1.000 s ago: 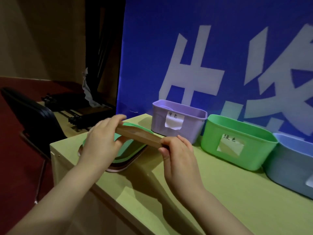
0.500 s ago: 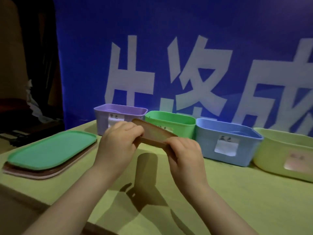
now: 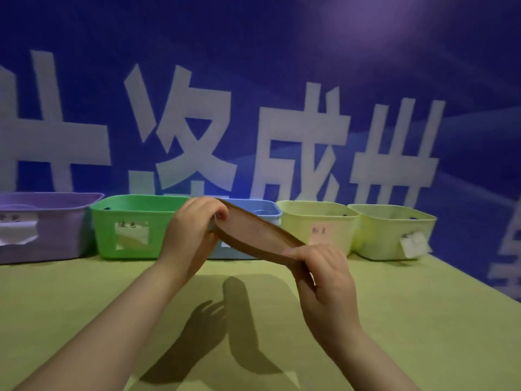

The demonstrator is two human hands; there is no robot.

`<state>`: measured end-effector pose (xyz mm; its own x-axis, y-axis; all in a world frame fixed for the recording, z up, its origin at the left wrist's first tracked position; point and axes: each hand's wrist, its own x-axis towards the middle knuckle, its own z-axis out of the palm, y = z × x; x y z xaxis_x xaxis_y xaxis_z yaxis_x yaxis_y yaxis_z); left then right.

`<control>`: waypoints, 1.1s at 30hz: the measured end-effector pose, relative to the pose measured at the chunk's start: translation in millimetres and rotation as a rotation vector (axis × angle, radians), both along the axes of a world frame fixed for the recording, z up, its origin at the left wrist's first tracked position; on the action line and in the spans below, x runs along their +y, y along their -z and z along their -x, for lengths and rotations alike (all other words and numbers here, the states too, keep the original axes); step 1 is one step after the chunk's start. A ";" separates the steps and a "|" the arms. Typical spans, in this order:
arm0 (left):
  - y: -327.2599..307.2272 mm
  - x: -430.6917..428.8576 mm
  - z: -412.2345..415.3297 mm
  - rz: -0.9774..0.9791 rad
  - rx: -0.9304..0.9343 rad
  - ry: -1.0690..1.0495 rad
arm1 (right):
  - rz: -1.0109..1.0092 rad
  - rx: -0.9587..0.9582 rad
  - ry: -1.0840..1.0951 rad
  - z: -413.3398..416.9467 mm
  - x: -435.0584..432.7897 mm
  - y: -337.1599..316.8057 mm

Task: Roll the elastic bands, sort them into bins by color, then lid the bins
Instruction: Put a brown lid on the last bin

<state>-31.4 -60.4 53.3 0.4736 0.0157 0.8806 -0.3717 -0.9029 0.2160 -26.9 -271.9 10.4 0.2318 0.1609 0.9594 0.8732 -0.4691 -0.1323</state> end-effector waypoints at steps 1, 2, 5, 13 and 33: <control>-2.0 -5.2 -4.7 -0.017 0.009 0.015 | -0.005 -0.005 0.011 -0.8 -8.7 0.2; -4.4 -13.8 -8.9 -0.041 0.013 0.033 | -0.012 -0.012 0.021 -1.2 -19.5 0.4; -5.0 -53.8 -30.6 -0.102 0.001 0.125 | -0.039 -0.012 0.087 -3.9 -59.4 2.4; 4.6 -120.3 -57.5 -0.115 0.001 0.200 | -0.024 -0.020 0.168 -14.1 -122.2 11.4; -14.9 -212.5 -180.9 0.201 0.149 0.281 | -0.325 0.237 0.064 -94.7 -195.5 -19.5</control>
